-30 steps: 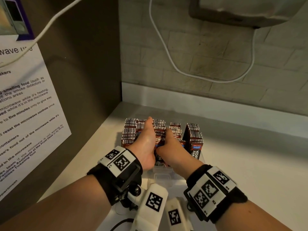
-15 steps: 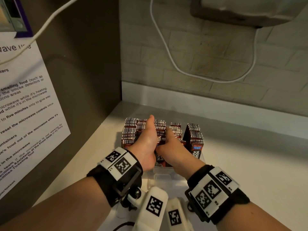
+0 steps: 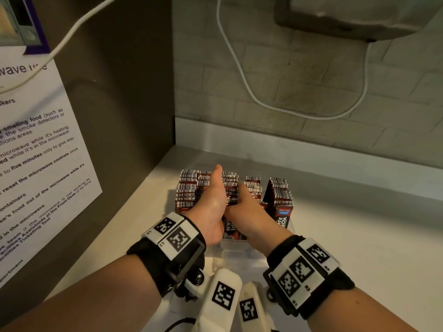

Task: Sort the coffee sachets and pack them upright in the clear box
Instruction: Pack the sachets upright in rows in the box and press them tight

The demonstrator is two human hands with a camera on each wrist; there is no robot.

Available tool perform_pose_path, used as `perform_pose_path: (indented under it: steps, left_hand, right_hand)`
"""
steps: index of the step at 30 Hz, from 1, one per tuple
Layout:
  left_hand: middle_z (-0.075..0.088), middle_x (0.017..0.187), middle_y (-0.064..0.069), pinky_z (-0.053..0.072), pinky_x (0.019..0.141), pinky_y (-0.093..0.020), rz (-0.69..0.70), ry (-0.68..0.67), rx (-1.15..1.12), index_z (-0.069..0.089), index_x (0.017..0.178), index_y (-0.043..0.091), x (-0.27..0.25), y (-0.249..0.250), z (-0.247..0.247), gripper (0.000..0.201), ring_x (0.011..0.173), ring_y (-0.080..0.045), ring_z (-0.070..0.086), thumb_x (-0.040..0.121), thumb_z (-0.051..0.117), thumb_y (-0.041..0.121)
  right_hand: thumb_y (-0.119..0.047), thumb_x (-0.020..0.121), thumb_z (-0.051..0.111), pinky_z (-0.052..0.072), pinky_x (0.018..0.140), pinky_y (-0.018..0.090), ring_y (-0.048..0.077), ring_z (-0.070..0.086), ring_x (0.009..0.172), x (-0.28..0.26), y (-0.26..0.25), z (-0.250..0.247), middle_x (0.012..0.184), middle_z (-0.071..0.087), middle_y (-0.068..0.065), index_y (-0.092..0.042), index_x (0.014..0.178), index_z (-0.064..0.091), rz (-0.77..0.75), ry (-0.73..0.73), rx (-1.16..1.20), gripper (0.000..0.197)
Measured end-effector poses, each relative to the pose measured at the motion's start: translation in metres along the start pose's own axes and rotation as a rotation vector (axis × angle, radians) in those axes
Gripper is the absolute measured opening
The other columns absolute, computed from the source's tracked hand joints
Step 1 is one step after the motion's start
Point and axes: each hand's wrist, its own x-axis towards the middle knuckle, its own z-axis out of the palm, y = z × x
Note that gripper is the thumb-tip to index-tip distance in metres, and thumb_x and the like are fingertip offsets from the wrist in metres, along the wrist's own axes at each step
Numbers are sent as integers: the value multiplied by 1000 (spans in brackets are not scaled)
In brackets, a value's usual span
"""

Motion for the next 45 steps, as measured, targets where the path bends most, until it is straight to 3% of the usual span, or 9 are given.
perform_pose_path:
  steps: [3,6,9,12,24,30,35,39,45]
  left_hand:
    - [24,159,-7,24,118,-44,-8,-20,25,21,154,18,-2,1,0,91,145,-24,27,85,34,77]
    - [21,160,-5,23,118,-46,2,-34,41,19,154,20,-3,0,1,89,146,-24,24,86,33,76]
    - [22,160,-5,25,117,-45,4,-26,39,20,154,20,-3,1,2,86,145,-24,25,88,33,74]
    - [25,159,-8,26,117,-46,11,-15,36,23,153,21,-2,1,3,86,144,-25,28,87,35,75]
    - [36,153,-13,31,115,-44,26,-10,59,33,149,17,-8,3,4,86,138,-26,39,86,37,75]
    - [14,162,-4,14,118,-41,17,-28,50,16,154,21,-12,8,2,86,149,-20,14,89,27,75]
    - [22,160,-3,19,115,-37,34,-70,52,22,153,19,-20,12,-1,78,146,-19,22,93,26,68]
    - [25,158,-4,27,111,-37,26,-86,54,22,153,19,-22,11,-3,78,143,-20,29,93,26,69]
    - [43,147,-8,41,80,-30,11,-56,68,33,149,17,-31,8,-1,79,132,-23,46,91,30,71]
  right_hand:
    - [8,89,48,54,70,25,2,49,73,3,1,1,83,44,-14,-16,141,26,-3,6,-8,62]
    - [6,89,49,57,81,36,9,55,79,4,1,1,83,44,-14,-17,142,25,4,16,-10,63]
    - [5,88,50,55,86,36,15,58,94,6,1,3,104,57,-5,-20,148,17,16,19,-17,72]
    - [5,89,49,50,95,35,17,54,114,6,2,4,138,50,4,-28,152,2,18,15,1,86]
    - [3,87,52,44,104,42,23,47,128,11,5,4,145,44,6,-31,152,-3,22,-17,-26,91]
    - [3,91,49,45,82,25,9,48,101,3,0,-2,143,44,4,-26,152,-3,-15,-14,-12,86]
    - [6,88,47,40,56,19,10,51,76,5,-3,-7,140,46,11,-23,153,2,-47,59,-41,84]
    - [6,87,47,39,49,14,8,47,77,9,-4,-10,147,39,13,-23,153,6,-81,93,-66,83]
    - [6,86,47,54,83,36,25,59,106,10,-2,-6,135,51,14,-16,152,13,-55,80,-95,78]
